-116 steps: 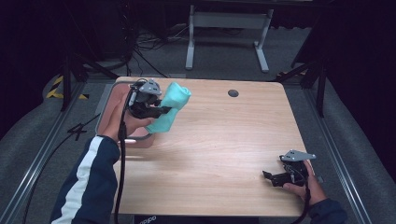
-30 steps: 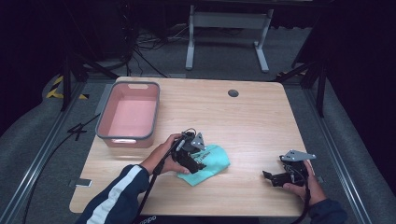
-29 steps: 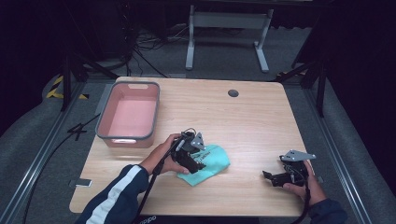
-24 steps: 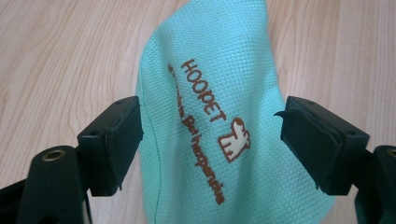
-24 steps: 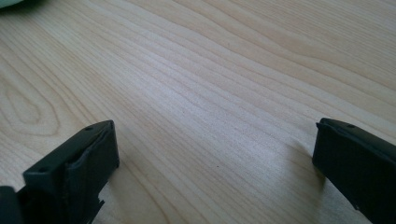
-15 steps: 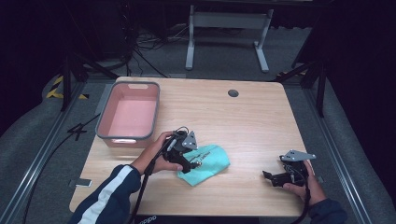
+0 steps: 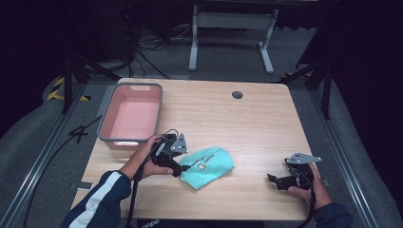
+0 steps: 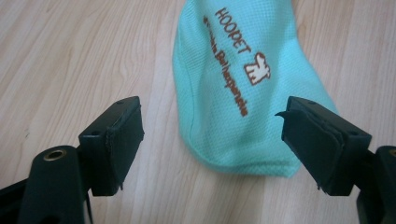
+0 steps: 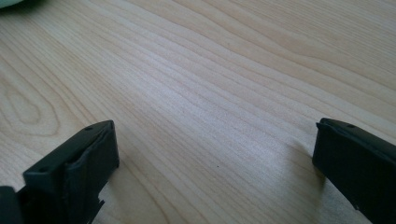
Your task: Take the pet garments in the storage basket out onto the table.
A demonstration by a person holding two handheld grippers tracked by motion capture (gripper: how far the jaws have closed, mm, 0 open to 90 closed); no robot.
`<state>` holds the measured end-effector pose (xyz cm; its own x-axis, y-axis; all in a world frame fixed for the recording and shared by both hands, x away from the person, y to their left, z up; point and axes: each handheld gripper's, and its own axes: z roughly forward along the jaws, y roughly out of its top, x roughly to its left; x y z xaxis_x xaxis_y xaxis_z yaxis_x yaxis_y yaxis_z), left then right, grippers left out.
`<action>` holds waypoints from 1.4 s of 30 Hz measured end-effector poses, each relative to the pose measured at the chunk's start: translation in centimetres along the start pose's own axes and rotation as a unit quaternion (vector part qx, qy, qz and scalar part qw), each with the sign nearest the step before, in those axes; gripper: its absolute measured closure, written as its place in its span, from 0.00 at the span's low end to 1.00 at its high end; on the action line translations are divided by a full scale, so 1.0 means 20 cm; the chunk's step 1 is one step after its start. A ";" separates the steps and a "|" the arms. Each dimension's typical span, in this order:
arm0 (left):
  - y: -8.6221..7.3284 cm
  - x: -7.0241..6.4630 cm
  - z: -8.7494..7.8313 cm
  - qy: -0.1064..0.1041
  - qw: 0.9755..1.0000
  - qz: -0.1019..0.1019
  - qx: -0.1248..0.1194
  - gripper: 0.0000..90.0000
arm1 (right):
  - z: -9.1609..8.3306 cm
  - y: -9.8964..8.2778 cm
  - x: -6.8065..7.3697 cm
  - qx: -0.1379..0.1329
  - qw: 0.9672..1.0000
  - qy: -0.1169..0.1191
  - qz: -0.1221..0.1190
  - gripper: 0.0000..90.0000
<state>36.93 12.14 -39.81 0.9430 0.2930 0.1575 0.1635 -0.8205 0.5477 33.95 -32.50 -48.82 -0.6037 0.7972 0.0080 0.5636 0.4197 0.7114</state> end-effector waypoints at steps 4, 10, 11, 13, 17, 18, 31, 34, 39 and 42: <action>-0.04 0.00 -0.02 0.010 1.000 0.002 0.005 0.23 | 0.00 0.00 0.00 0.000 1.000 0.000 0.000 0.01; -0.11 -0.01 -0.05 0.021 1.000 -0.006 0.010 0.23 | 0.00 0.00 0.00 0.000 1.000 -0.001 -0.002 0.01; -0.12 -0.01 -0.06 0.024 1.000 -0.006 0.010 0.23 | 0.00 0.00 0.00 0.000 1.000 -0.001 -0.002 0.01; -0.15 -0.01 -0.07 0.028 0.999 -0.010 0.013 0.24 | 0.00 0.00 0.00 0.001 1.000 -0.001 -0.002 0.01; -0.22 -0.01 -0.08 0.034 0.999 -0.018 0.016 0.24 | 0.00 0.00 0.00 0.001 1.000 -0.001 -0.001 0.01; -0.23 -0.01 -0.08 0.038 0.999 -0.019 0.018 0.24 | 0.00 0.00 0.00 0.001 1.000 -0.001 -0.002 0.01; -0.41 -0.03 -0.09 0.060 0.997 -0.032 0.045 0.22 | 0.00 0.00 0.00 0.001 1.000 -0.001 -0.002 0.01; -0.45 -0.03 -0.10 0.067 0.996 -0.037 0.049 0.22 | 0.00 0.00 0.00 0.000 1.000 -0.001 -0.001 0.01; -0.51 -0.03 -0.12 0.072 0.995 -0.044 0.047 0.22 | 0.00 0.00 0.00 0.000 1.000 0.000 0.000 0.01; -0.55 -0.04 -0.14 0.075 0.995 -0.051 0.037 0.22 | 0.00 0.00 0.00 0.000 1.000 0.000 0.000 0.01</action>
<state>33.61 22.30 -43.70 0.8673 0.4417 0.2294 0.2818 -0.8156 0.5053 33.95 -32.50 -48.82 -0.6035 0.7973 0.0083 0.5639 0.4194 0.7114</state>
